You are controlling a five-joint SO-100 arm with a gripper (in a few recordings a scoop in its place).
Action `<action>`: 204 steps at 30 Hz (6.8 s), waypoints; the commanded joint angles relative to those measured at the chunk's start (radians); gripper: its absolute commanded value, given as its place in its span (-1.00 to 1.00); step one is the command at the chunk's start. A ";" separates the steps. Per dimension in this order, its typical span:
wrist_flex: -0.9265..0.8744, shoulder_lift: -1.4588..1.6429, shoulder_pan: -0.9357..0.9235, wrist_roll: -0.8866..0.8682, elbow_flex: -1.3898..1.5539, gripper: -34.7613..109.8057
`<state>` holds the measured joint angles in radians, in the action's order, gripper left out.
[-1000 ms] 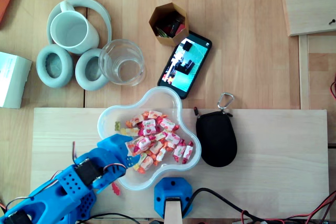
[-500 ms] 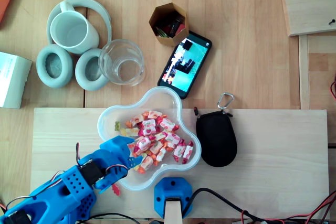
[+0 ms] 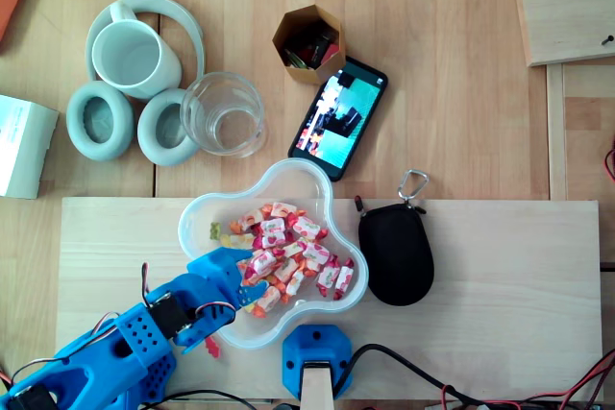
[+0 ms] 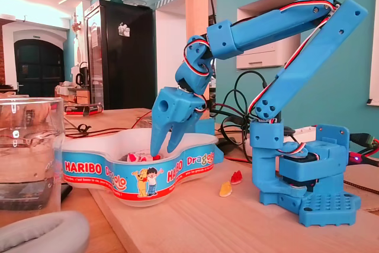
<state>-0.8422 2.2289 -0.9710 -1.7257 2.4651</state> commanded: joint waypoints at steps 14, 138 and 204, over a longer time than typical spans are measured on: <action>0.069 0.003 -0.003 -0.012 0.037 -0.21; 0.052 -0.233 0.310 0.127 -0.890 -0.55; 0.066 -0.732 0.940 -0.018 -1.163 -0.55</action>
<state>-0.7808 1.4634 -0.0506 -1.7319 1.3023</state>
